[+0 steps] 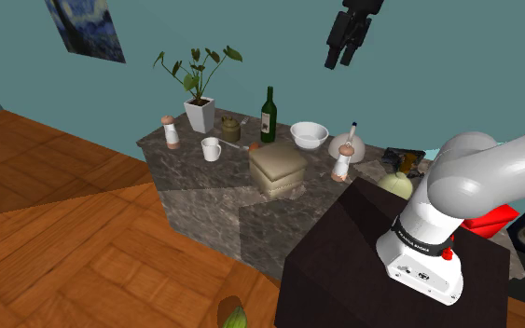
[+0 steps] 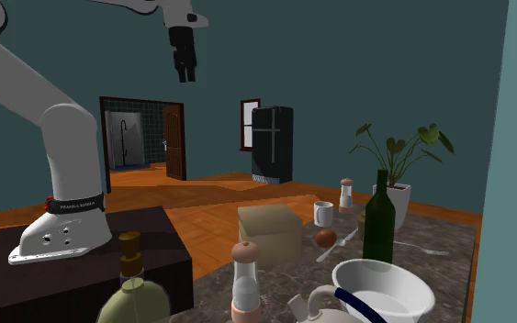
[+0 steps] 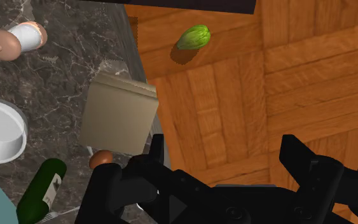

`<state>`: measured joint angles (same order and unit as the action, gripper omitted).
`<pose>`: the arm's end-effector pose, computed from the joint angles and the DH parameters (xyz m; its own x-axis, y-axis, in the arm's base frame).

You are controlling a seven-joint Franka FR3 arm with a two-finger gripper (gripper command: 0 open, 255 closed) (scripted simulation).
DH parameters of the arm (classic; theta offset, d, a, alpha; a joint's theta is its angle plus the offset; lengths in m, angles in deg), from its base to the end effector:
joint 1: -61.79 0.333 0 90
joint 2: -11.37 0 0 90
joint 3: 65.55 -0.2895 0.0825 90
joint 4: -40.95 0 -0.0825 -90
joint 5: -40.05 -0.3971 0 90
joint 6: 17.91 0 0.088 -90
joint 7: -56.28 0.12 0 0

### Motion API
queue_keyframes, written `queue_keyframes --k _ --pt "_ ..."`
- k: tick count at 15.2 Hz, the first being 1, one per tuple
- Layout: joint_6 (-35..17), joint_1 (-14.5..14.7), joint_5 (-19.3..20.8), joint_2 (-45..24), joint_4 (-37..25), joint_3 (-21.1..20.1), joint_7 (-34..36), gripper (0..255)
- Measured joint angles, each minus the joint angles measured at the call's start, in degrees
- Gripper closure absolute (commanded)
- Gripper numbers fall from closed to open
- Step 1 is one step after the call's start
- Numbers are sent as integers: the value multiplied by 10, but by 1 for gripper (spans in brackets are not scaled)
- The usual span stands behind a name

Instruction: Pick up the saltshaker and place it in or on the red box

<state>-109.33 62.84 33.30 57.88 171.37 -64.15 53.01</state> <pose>0.3357 0.0094 0.6098 0.9891 0.0528 0.1378 0.0705 -0.9894 -0.1268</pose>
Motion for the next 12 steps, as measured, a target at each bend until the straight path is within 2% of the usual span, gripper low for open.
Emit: queue_keyframes --k 3,12 --pt "-13 -3 6 4 20 12 -15 0" --pt "-105 -29 55 -2 126 99 -119 0"
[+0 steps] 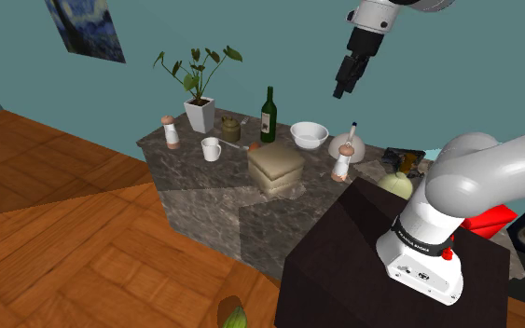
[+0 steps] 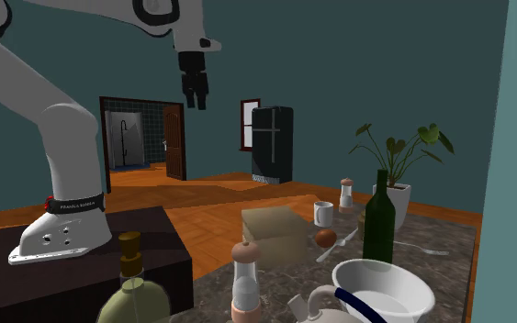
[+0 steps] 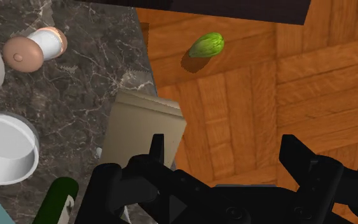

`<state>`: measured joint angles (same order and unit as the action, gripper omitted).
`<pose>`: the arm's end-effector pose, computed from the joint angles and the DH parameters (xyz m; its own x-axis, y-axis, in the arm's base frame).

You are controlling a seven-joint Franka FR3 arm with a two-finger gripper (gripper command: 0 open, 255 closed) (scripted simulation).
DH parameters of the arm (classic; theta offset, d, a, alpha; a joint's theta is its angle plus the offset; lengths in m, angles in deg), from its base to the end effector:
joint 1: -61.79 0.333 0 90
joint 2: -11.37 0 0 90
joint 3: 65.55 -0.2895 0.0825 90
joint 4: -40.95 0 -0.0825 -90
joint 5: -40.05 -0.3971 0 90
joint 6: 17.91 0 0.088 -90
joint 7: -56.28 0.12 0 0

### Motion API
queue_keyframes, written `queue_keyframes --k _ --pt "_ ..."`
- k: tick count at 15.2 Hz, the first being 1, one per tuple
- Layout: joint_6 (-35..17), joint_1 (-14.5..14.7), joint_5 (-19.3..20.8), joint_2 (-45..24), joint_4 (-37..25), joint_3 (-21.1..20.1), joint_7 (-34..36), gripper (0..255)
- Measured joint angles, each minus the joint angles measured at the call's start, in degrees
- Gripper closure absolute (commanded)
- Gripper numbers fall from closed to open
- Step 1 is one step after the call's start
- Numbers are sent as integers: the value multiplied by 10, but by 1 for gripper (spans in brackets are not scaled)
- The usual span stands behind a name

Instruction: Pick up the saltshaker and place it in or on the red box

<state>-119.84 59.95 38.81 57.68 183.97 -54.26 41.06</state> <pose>0.3430 -0.0823 0.5118 0.9897 0.0782 0.1197 0.0943 -0.9862 -0.1361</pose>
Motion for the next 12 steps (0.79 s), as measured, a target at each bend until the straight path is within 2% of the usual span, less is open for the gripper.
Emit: queue_keyframes --k 4,12 --pt "-47 -16 27 -21 35 49 -55 0" --pt "-159 -31 61 -120 64 153 -167 0"
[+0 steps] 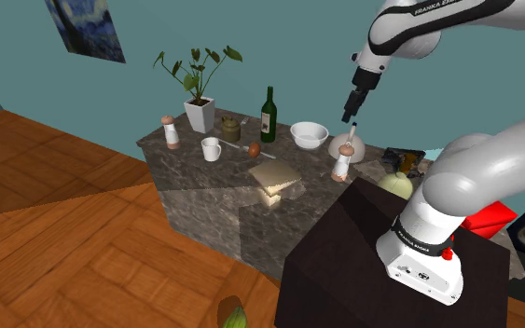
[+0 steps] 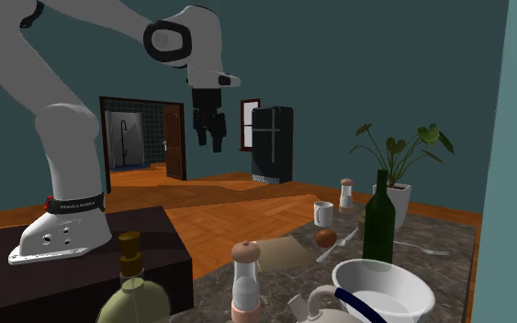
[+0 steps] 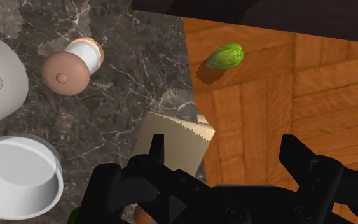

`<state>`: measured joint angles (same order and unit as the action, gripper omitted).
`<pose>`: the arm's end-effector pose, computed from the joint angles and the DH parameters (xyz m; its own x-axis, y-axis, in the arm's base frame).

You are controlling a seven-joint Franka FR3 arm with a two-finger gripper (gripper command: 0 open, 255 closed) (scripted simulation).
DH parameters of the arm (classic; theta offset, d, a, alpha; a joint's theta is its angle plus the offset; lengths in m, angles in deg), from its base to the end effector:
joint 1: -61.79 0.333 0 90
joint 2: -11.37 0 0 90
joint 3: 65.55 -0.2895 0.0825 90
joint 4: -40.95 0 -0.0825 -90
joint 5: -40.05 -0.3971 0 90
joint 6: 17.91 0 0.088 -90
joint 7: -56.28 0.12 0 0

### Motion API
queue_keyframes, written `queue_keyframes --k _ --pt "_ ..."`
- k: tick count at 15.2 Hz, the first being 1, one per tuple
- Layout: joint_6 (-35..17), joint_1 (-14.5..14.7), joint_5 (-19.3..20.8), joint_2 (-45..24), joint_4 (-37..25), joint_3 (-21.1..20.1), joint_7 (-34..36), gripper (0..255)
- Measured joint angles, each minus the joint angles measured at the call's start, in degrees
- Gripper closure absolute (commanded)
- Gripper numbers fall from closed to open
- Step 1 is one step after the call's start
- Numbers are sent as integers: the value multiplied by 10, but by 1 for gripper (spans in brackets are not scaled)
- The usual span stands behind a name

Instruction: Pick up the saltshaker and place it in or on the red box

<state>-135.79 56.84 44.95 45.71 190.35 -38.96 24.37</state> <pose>0.3432 -0.2001 0.3864 0.9888 0.1104 0.1003 0.1246 -0.9811 -0.1479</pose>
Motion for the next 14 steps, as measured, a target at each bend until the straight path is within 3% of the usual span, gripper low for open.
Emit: queue_keyframes --k 7,12,14 --pt "-95 15 -15 -125 -12 98 -113 0" --pt "-153 50 -95 -254 -52 172 -231 0" --pt "-168 60 -153 -319 -75 195 -296 0"
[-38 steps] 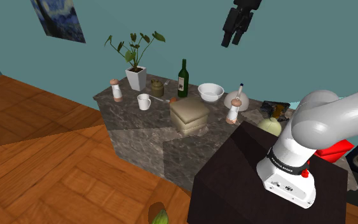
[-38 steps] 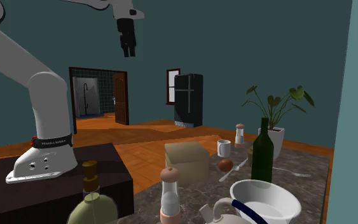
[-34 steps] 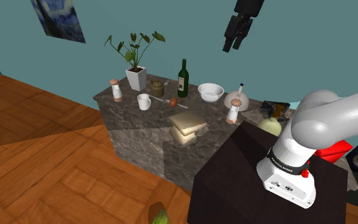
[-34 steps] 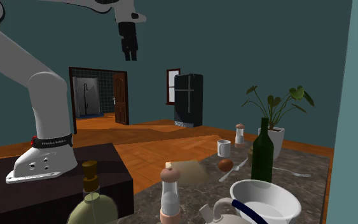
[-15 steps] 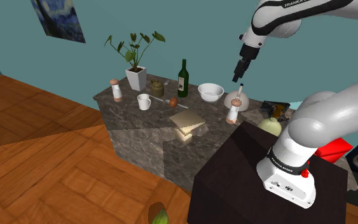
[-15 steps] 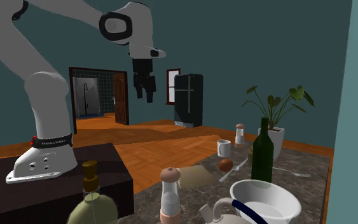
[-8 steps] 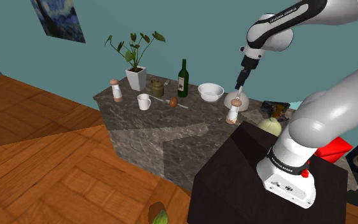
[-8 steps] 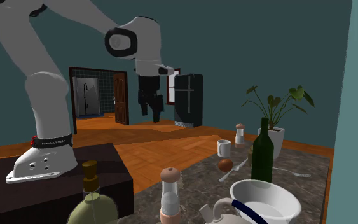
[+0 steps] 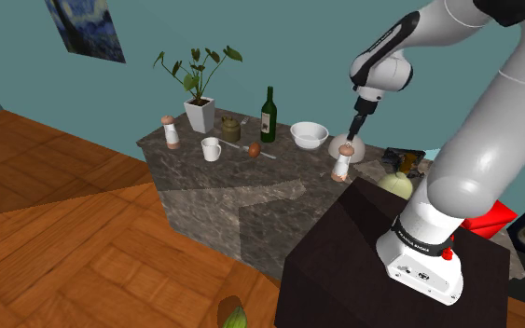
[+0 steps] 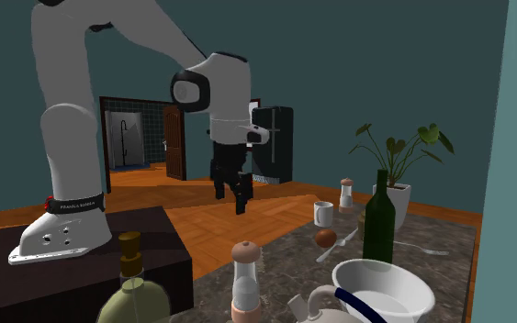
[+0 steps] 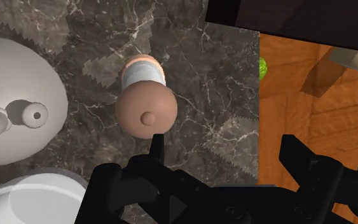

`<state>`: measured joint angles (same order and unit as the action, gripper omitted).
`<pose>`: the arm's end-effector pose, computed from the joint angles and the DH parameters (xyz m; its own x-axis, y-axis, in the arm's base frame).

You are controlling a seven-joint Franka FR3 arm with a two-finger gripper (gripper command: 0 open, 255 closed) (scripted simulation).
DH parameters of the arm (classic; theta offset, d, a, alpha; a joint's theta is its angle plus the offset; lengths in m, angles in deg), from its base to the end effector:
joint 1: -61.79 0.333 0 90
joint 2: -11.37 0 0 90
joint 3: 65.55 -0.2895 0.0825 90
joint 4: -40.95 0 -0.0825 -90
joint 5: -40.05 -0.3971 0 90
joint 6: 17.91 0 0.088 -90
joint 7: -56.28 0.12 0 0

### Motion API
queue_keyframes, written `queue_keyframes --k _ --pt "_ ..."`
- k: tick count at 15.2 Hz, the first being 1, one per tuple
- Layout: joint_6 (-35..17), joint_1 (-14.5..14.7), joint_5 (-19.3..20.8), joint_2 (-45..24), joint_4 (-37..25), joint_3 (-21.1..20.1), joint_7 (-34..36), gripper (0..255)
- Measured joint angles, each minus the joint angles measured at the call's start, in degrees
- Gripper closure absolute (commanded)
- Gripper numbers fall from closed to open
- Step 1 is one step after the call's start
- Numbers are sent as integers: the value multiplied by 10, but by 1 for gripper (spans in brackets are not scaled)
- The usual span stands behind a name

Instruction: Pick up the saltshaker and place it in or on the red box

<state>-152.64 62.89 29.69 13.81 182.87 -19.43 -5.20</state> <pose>0.3357 -0.3258 0.2449 0.9860 0.1482 0.0765 0.1590 -0.9737 -0.1633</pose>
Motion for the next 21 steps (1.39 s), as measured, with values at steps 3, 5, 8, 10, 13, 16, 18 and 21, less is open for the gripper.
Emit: queue_keyframes --k 3,5,8,10,13,16,18,21 --pt "-9 -12 -100 -99 -39 4 -100 0" --pt "-12 -36 -160 -159 -65 -13 -157 0" --pt "-16 -68 -211 -214 -90 -38 -205 0" --pt "-23 -76 -229 -230 -93 -49 -219 0" --pt "-38 -87 -257 -253 -94 -68 -238 0" --pt "-44 -92 -268 -262 -95 -76 -245 0" --pt "-45 -92 -269 -263 -95 -77 -246 0" --pt "-45 -92 -270 -263 -95 -77 -246 255"
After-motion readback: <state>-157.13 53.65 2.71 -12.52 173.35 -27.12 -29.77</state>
